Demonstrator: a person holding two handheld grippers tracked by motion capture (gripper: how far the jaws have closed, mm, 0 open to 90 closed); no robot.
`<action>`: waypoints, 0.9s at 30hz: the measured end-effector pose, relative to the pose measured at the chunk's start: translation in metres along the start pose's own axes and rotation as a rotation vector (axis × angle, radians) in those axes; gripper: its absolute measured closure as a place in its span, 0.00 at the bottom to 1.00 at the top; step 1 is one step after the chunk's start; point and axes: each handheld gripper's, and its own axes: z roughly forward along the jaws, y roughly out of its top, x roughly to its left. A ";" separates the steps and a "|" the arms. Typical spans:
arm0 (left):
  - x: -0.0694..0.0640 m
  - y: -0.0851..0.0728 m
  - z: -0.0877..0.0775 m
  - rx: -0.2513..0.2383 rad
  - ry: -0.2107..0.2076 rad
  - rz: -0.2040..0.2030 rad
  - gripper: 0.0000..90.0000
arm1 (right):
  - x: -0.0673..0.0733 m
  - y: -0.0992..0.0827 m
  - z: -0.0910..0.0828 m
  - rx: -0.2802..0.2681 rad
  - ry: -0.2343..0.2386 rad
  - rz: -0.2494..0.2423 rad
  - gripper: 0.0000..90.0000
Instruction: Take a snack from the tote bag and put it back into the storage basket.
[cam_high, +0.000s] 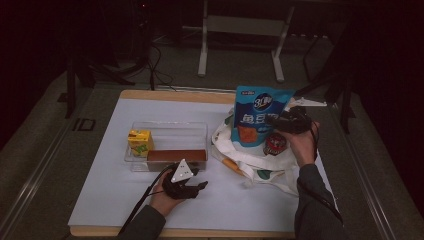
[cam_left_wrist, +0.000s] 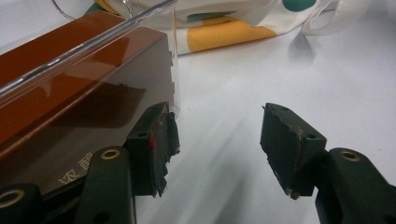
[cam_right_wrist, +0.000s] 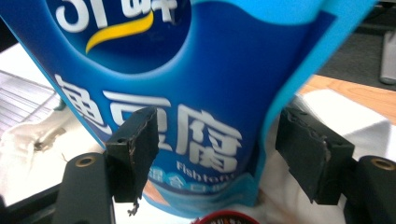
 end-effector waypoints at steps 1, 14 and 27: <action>0.000 0.000 0.000 0.001 0.000 0.000 0.48 | 0.000 0.001 0.001 -0.001 0.006 0.001 0.33; -0.001 0.000 0.001 0.003 0.003 0.006 0.48 | -0.002 0.007 0.014 -0.002 0.081 -0.008 0.33; -0.001 0.000 0.001 0.009 0.003 0.011 0.47 | -0.002 0.010 0.020 0.005 0.143 -0.048 0.33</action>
